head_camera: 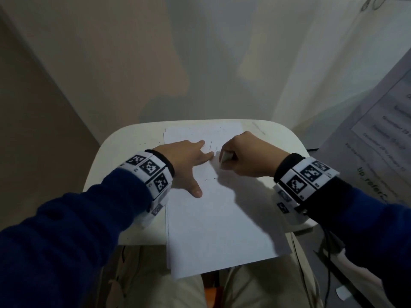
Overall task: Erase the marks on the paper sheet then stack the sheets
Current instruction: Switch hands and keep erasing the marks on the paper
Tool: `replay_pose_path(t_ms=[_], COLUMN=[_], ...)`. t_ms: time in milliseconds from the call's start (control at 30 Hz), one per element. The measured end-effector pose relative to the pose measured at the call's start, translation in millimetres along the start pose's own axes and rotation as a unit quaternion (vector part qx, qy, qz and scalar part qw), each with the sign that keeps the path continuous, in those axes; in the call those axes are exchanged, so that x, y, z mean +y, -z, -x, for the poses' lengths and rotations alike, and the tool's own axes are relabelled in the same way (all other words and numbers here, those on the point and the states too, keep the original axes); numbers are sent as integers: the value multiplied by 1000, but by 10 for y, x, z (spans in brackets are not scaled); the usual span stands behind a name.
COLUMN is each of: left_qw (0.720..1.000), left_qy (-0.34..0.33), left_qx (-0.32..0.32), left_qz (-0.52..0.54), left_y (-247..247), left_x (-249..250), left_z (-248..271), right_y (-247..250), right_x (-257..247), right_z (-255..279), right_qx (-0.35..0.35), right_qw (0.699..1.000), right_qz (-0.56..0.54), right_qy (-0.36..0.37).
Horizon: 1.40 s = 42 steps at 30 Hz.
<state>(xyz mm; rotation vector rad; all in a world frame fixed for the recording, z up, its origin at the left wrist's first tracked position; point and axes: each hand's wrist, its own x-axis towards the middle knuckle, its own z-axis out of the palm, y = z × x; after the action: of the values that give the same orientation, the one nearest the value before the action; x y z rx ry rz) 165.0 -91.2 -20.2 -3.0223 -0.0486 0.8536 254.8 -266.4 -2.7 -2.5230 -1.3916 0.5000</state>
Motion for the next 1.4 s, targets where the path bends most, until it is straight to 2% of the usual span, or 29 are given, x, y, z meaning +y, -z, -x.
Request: replay_pose_path(t_ms=[200,367,467,600,700,900,1100,1300,1400], left_qw=[1000,1000,1000,1000,1000,999,999,999,999], left_qy=[-8,8,14,28,27,16,23,21,24], left_qx=[4,4,2,2,3,-9,-3,-17,-11], left_qz=[16,-8,5,9,-2,-38,-38,-39,-40], left_y=[-15,-30,22,101,113,134,150,148,166], left_x=[-39,31,76,138,162,171,193,194,212], left_z=[-10,-28,21,86,105,96,115,109,142], right_y=[-240,-244,-191,-156,-226,-254,-231,-272,-222], right_x=[-156,-230,-225,-167,-151,-85,-88,-70,-55], right_z=[-37,281,230,-46,16,206,72,300,82], right_qx=[45,-11,-37,28,40,-15,66,-14,22], right_qw=[999,999,999,999,999,999,997,998,999], right_qz=[-7,16,13,11,17,10,4,22,25], right_qy=[22,43,34,21,24,41,39,50,40])
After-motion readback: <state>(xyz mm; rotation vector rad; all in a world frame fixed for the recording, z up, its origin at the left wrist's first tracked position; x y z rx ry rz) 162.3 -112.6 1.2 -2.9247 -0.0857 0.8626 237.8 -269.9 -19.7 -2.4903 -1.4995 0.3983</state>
